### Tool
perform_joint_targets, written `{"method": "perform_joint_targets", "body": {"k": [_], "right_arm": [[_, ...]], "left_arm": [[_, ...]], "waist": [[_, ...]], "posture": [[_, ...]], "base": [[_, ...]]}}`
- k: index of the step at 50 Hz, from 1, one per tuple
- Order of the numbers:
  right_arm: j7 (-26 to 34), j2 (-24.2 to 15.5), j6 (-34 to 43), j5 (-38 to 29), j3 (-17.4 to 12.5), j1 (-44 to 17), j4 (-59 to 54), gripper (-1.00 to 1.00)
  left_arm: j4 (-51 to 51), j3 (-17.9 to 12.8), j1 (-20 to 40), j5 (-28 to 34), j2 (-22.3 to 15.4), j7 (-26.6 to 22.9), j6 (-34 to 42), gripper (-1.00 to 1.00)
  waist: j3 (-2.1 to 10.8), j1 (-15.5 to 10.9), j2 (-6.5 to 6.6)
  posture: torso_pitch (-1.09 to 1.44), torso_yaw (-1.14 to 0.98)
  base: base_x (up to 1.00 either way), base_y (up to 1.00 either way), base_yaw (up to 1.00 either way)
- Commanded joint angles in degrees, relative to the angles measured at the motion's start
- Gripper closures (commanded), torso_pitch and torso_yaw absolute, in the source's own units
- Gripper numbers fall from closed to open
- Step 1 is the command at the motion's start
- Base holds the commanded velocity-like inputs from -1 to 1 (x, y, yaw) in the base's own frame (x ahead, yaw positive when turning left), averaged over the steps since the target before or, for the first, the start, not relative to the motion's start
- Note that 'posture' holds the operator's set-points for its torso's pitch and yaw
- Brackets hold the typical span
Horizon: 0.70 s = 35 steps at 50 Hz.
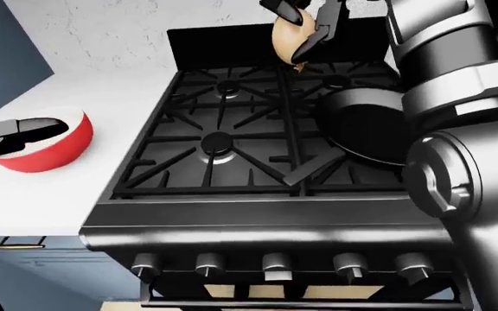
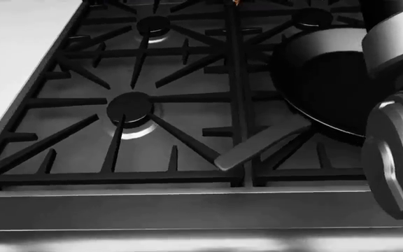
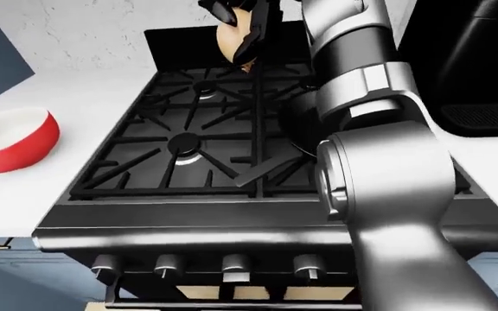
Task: Pick the onion from the pan and place it in the bowl.
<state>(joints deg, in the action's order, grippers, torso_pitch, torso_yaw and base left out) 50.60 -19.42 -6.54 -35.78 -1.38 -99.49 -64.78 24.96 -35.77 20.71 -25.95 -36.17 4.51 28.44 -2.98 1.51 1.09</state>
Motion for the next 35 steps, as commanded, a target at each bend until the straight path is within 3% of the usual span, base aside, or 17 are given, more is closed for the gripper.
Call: {"method": "perform_joint_targets", "body": {"k": [1,3,4,6,9,13,15,16,17,18,19,23,28,30,32,33,35], "right_arm": [[-0.9,-0.8,-0.5,0.5,-0.6,-1.9,1.5,1.0],[-0.9,-0.8,-0.5,0.5,-0.6,-1.9,1.5,1.0],[-0.9,-0.8,-0.5,0.5,-0.6,-1.9,1.5,1.0],[-0.9,-0.8,-0.5,0.5,-0.6,-1.9,1.5,1.0],[-0.9,-0.8,-0.5,0.5,-0.5,-1.8,1.6,1.0],[-0.8,-0.7,-0.4,0.5,-0.5,-2.0,1.6,1.0],[-0.8,-0.8,-0.4,0.4,-0.5,-2.0,1.6,1.0],[-0.7,-0.7,-0.3,0.5,-0.5,-2.1,1.5,1.0],[-0.7,-0.7,-0.3,0.4,-0.5,-2.2,1.5,1.0],[-0.7,-0.7,-0.3,0.4,-0.5,-2.2,1.5,1.0],[-0.7,-0.7,-0.2,0.4,-0.5,-2.3,1.5,1.0],[-0.6,-0.8,-0.2,0.4,-0.5,-2.3,1.6,1.0],[-0.5,-0.7,-0.1,0.4,-0.5,-2.2,1.7,1.0],[-0.5,-0.7,-0.1,0.4,-0.5,-2.3,1.7,1.0],[-0.4,-0.7,0.0,0.4,-0.5,-2.3,1.8,1.0],[-0.5,-0.7,0.0,0.4,-0.5,-2.2,1.8,1.0],[-0.5,-0.7,0.0,0.4,-0.5,-2.2,1.8,1.0]], "left_arm": [[1.5,-0.6,1.2,0.0,-1.1,-0.1,-1.6,-1.0],[1.5,-0.6,1.2,0.1,-1.0,0.0,-1.6,-1.0],[1.5,-0.5,1.2,0.1,-1.0,0.0,-1.7,-1.0],[1.5,-0.6,1.2,0.1,-1.0,0.0,-1.6,-1.0],[1.5,-0.6,1.2,0.1,-1.1,0.0,-1.6,-1.0],[1.5,-0.7,1.3,0.0,-1.2,0.0,-1.5,-1.0],[1.6,-0.7,1.3,-0.1,-1.2,0.1,-1.5,-1.0],[1.6,-0.7,1.3,-0.1,-1.2,0.1,-1.4,-1.0],[1.6,-0.7,1.3,-0.2,-1.2,0.1,-1.4,-1.0],[1.6,-0.8,1.4,-0.2,-1.3,0.1,-1.3,-1.0],[1.6,-0.8,1.4,-0.3,-1.3,0.2,-1.3,-1.0],[1.6,-0.8,1.5,-0.4,-1.4,0.2,-1.3,-1.0],[1.6,-1.0,1.3,-0.5,-1.5,0.2,-1.3,-1.0],[1.5,-0.9,1.2,-0.3,-1.4,0.1,-1.5,-1.0],[1.5,-0.8,1.2,-0.3,-1.4,0.1,-1.6,-1.0],[1.5,-0.9,1.2,-0.3,-1.4,0.1,-1.6,-1.0],[1.6,-0.9,1.1,-0.3,-1.4,0.1,-1.5,-1.0]], "waist": [[1.22,0.2,0.22],[2.04,0.0,-2.85],[1.22,0.4,-0.19],[1.95,-0.1,-1.25],[1.9,-0.6,-0.43],[0.84,-0.6,2.08],[1.05,-0.2,4.63],[1.66,0.0,6.76],[2.42,0.5,7.41],[1.43,-0.1,6.33],[1.01,0.3,6.42],[1.23,0.3,3.79],[1.2,0.4,1.61],[1.27,0.4,0.1],[1.52,0.1,-2.28],[1.48,0.4,-0.2],[2.1,-0.2,-1.24]], "posture": [[0.0,0.0],[0.0,0.0],[0.0,0.0],[0.0,0.0],[0.0,0.0],[0.0,0.0],[0.0,0.0],[0.0,0.0],[0.0,0.0],[0.0,0.0],[0.0,0.0],[0.0,0.0],[0.0,0.0],[0.0,0.0],[0.0,0.0],[0.0,0.0],[0.0,0.0]], "base": [[0.0,0.21,0.0],[0.0,0.2,0.0],[0.0,0.2,0.0],[0.0,0.2,0.0],[0.0,0.2,0.0],[0.0,0.21,0.0],[0.0,0.21,0.0],[0.0,0.2,0.0],[0.0,0.21,0.0],[0.0,0.2,0.0],[0.0,0.21,0.0],[0.0,0.21,0.0],[0.0,0.21,0.0],[0.0,0.21,0.0],[0.0,0.21,0.0],[0.0,0.21,0.0],[0.0,0.2,0.0]]}}
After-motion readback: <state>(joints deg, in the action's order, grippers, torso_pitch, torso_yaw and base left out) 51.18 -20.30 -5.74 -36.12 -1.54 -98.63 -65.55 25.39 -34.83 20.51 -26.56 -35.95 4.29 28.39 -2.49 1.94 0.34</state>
